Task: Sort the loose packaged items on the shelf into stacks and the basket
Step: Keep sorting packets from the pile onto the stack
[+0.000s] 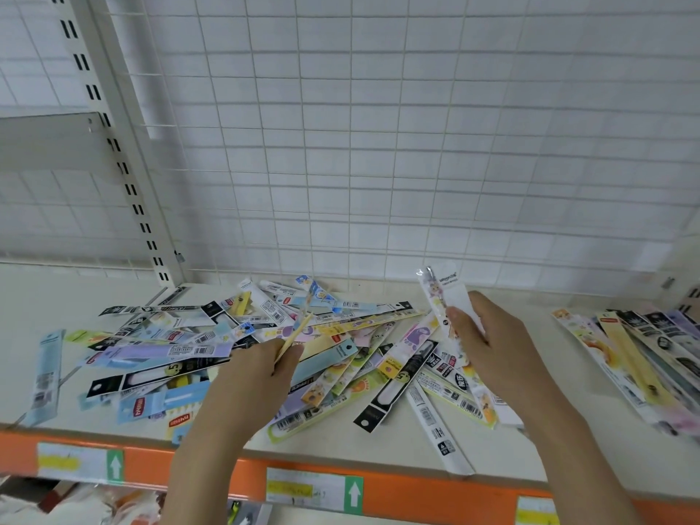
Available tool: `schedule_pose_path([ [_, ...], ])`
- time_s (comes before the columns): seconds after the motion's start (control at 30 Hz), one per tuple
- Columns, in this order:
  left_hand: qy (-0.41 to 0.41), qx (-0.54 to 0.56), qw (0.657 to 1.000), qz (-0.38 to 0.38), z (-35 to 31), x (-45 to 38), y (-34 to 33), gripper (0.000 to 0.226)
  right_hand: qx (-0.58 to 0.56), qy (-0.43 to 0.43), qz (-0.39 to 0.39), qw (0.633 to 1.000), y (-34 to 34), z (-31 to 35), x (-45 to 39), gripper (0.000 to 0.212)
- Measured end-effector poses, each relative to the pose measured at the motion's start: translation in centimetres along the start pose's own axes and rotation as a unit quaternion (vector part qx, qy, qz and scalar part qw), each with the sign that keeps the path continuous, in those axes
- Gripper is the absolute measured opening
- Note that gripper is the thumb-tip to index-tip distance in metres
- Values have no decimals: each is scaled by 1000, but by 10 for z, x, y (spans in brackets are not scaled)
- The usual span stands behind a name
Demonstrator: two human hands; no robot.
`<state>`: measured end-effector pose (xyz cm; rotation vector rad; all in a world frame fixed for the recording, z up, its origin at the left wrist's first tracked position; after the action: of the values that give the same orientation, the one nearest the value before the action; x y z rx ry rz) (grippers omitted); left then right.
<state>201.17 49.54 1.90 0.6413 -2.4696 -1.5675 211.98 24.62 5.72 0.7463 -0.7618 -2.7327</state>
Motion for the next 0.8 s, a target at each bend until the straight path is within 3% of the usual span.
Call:
schedule_pose_path([
  [0.4, 3, -12, 1000, -21, -6, -5, -6, 37, 6, -14, -34, 999, 12, -7, -2, 42],
  [0.67, -14, -29, 998, -52, -16, -9, -9, 25, 2, 1, -18, 1000, 14, -18, -3, 23],
  [0.8, -24, -51, 998, -37, -25, -11, -13, 23, -2, 17, -36, 999, 24, -18, -2, 35],
])
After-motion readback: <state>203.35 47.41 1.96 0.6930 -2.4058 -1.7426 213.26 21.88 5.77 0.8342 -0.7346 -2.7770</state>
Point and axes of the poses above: each hand's wrist, its own x-axis away from the middle knuckle, its own y-axis out of the back of the hand, z = x × y, the point moved 7 cm from there along -x, towards the middle knuckle, and after that the axes turned 12 degrees about -x, right-handed, at the moved point
